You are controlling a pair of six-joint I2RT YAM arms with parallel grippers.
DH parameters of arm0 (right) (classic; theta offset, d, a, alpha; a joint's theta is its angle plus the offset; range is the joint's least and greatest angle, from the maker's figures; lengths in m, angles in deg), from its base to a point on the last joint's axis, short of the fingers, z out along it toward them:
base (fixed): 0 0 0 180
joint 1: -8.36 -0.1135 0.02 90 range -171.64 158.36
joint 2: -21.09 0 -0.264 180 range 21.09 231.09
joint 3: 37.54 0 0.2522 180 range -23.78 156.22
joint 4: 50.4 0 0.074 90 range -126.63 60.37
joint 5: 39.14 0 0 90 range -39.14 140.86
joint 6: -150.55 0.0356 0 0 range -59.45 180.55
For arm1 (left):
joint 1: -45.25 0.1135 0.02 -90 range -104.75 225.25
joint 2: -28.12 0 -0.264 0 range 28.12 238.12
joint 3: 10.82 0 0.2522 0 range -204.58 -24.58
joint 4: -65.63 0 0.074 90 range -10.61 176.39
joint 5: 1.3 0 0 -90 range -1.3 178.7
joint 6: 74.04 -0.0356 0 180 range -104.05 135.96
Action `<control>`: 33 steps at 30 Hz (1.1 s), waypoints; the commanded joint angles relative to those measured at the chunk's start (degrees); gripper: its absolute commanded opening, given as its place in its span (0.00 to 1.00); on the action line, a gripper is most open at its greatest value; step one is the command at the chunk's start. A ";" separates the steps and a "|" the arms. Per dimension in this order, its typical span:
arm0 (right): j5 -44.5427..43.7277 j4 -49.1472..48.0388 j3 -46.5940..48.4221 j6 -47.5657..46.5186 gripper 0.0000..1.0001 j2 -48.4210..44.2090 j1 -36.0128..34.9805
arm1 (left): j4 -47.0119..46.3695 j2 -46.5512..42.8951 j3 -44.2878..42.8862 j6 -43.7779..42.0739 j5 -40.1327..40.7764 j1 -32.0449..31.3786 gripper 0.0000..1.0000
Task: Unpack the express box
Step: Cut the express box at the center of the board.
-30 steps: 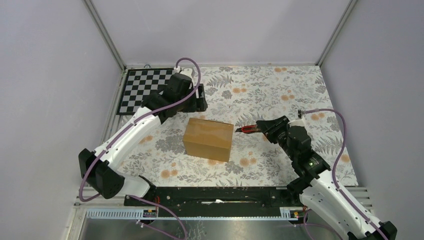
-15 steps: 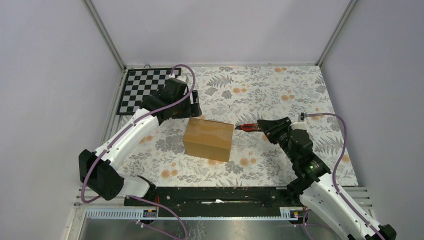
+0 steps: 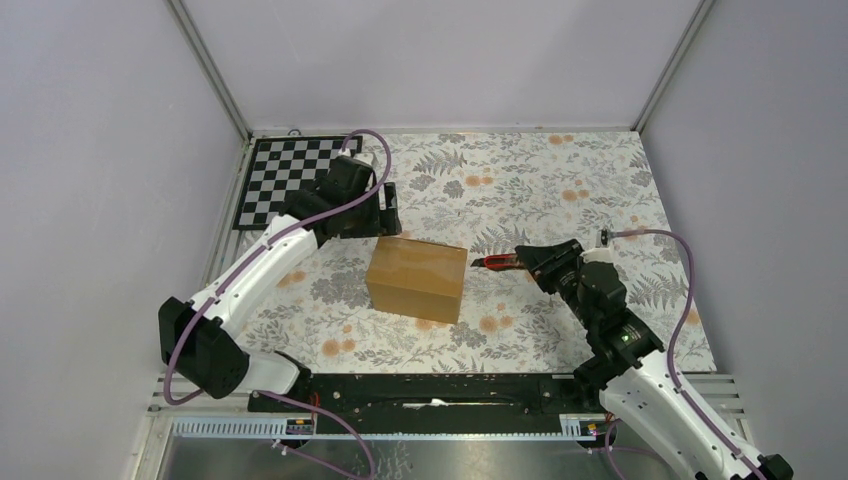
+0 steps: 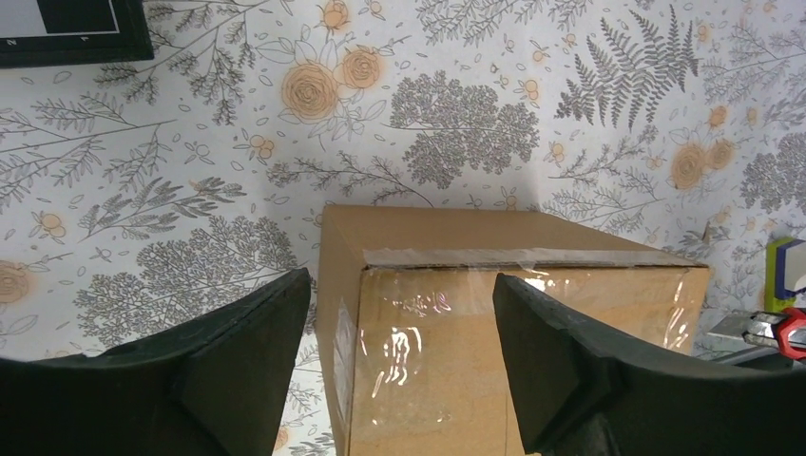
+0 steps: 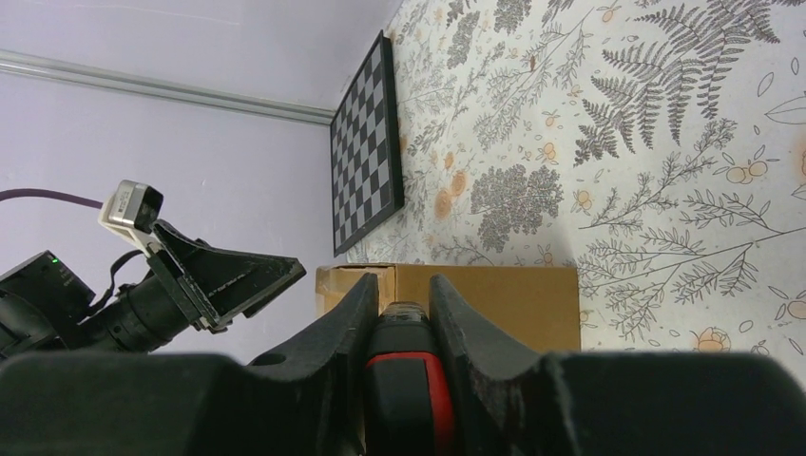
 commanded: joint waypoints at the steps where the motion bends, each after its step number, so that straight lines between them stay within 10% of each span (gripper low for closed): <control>1: -0.64 -3.23 1.21 -0.58 0.00 1.72 0.24 | 0.29 1.69 -4.19 -2.21 0.09 1.12 0.78; 22: 17.28 -9.40 12.62 -12.88 0.00 22.13 -1.59 | 3.25 9.04 -15.51 -7.07 0.43 1.00 0.79; 33: 5.66 0.60 6.29 -5.35 0.00 6.28 -0.02 | 6.62 7.96 -16.13 -4.99 7.43 -3.45 0.74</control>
